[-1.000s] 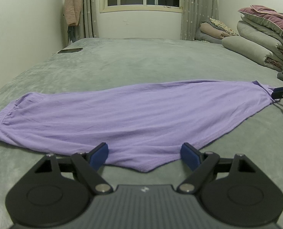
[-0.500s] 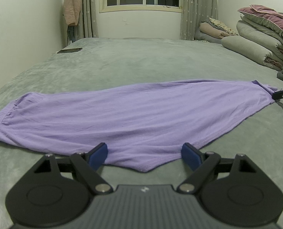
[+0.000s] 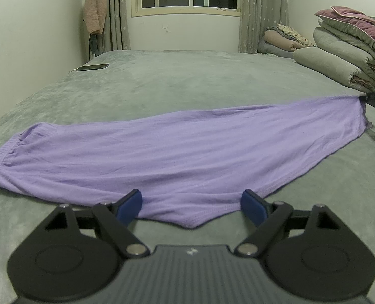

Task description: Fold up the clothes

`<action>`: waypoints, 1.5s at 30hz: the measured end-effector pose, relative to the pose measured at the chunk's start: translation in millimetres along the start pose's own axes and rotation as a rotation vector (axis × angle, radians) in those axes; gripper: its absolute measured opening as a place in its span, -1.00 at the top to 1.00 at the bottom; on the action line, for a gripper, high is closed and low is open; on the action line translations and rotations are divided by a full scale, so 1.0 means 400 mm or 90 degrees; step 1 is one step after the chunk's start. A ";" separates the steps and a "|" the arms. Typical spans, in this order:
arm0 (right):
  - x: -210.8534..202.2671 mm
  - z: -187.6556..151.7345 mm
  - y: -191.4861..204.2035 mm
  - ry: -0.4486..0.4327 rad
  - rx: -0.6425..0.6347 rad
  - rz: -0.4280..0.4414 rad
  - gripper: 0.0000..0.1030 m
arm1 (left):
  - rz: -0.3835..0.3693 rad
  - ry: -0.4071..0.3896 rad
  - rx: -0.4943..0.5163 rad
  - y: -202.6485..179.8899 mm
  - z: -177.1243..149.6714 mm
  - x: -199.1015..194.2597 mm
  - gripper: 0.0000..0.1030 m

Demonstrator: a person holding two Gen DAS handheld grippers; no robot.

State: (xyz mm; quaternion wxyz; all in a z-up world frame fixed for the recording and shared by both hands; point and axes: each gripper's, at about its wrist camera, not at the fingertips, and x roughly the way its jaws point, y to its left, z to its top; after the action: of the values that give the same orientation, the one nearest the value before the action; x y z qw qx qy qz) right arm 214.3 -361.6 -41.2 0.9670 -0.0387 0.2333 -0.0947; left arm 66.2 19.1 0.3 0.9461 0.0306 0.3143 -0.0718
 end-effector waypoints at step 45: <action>-0.048 -0.034 -0.124 0.073 0.211 0.186 0.52 | -0.005 0.002 0.003 -0.003 0.000 -0.003 -0.77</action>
State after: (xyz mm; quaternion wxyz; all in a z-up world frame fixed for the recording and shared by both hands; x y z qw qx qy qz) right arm 183.2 -406.7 -38.6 0.9488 0.1602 0.2721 0.0072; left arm 65.2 17.9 1.0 0.9453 0.0316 0.3155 -0.0762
